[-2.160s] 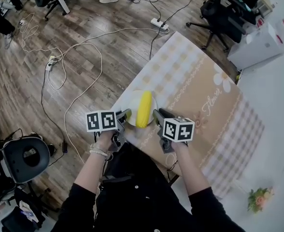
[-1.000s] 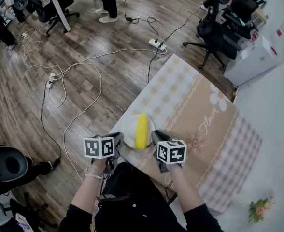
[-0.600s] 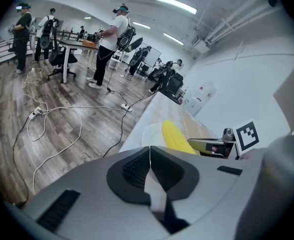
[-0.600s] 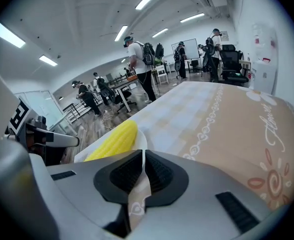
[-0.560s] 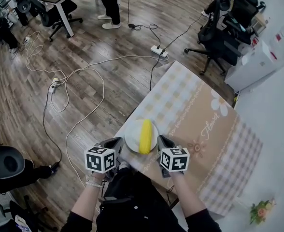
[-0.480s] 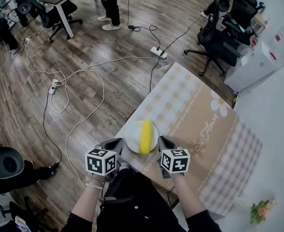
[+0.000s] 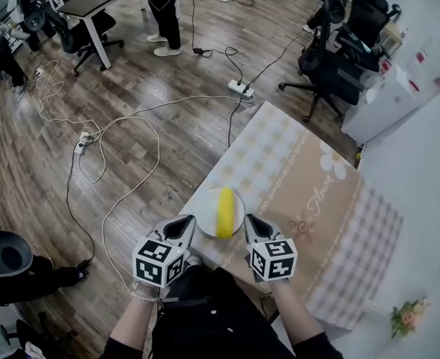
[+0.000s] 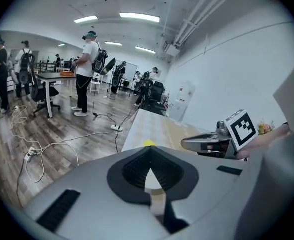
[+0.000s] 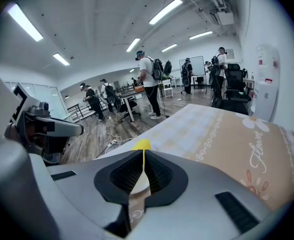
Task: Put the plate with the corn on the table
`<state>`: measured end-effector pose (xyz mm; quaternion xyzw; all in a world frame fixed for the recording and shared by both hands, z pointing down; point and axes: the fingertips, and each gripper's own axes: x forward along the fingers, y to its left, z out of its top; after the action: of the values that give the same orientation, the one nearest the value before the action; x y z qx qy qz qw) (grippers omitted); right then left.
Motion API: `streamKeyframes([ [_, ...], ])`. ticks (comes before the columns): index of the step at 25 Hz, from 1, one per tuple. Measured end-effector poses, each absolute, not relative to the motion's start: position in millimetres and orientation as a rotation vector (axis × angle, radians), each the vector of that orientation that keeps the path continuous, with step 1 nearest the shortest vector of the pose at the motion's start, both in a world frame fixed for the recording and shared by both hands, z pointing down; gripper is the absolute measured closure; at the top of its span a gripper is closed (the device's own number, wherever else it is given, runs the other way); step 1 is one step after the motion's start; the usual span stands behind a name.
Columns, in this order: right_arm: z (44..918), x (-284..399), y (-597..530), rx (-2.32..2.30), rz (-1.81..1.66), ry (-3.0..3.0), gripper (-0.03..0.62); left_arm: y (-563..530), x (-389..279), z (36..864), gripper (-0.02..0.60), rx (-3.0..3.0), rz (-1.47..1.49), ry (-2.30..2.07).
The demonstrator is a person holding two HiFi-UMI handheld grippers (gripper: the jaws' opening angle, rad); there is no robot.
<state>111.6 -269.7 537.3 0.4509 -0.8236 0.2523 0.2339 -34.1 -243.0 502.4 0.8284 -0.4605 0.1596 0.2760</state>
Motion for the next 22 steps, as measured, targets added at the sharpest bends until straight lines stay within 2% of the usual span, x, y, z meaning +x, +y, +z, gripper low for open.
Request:
streamKeyframes([
  [22,391,91,-247,1.296,0.268,-2.515,0.549,-218,-5,381,0.568,2.558,0.340,-1.252],
])
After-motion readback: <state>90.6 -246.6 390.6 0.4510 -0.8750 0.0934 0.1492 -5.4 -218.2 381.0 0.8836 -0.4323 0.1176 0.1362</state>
